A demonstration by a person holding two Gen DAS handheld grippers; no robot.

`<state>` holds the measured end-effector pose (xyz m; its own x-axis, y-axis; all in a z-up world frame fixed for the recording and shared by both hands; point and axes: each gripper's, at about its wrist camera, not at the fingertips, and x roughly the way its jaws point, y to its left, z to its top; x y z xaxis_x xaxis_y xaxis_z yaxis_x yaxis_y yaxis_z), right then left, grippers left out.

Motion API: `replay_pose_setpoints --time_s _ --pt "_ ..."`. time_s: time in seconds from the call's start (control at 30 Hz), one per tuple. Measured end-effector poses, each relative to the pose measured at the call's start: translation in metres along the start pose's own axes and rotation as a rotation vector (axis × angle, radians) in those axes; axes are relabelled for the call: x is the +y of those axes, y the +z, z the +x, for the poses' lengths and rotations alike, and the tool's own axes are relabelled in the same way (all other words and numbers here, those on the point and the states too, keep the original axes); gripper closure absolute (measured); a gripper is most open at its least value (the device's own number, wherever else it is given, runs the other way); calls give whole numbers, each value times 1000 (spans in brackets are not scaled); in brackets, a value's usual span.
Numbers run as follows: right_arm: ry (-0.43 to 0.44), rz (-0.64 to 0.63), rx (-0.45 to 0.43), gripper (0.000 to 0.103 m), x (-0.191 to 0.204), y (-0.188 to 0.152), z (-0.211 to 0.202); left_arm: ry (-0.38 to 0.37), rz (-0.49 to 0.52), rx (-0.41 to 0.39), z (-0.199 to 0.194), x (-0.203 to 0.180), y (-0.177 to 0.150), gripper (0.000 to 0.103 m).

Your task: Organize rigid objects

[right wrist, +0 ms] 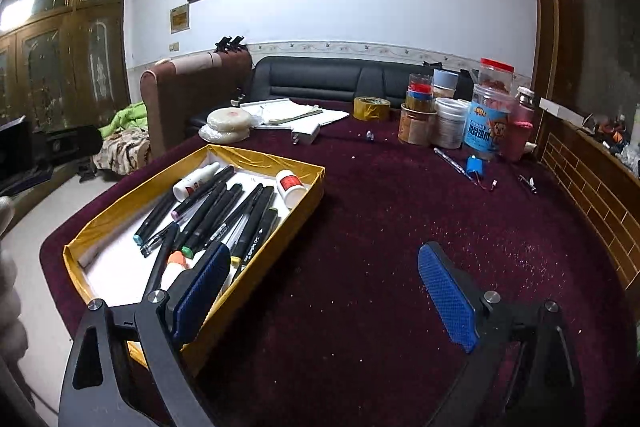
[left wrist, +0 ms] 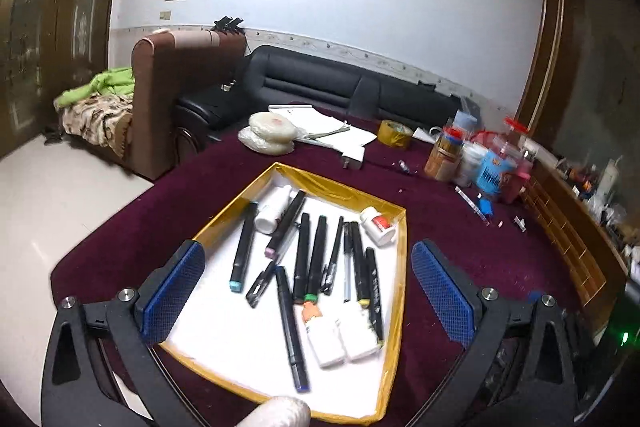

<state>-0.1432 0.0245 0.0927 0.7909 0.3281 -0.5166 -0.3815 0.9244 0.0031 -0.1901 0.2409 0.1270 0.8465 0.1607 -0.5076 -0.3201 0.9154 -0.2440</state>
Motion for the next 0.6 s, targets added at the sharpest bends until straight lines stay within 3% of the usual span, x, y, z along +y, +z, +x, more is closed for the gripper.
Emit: replay_pose_setpoints --time_s 0.1,0.3,0.6 --pt "1 -31 1 10 4 -5 -2 35 -45 65 12 7 -2 0" --pt "-3 -106 49 10 19 -18 5 146 34 -24 -1 -8 -6 0" --pt "-9 -139 74 10 32 -21 12 171 69 -22 1 -5 -8 0"
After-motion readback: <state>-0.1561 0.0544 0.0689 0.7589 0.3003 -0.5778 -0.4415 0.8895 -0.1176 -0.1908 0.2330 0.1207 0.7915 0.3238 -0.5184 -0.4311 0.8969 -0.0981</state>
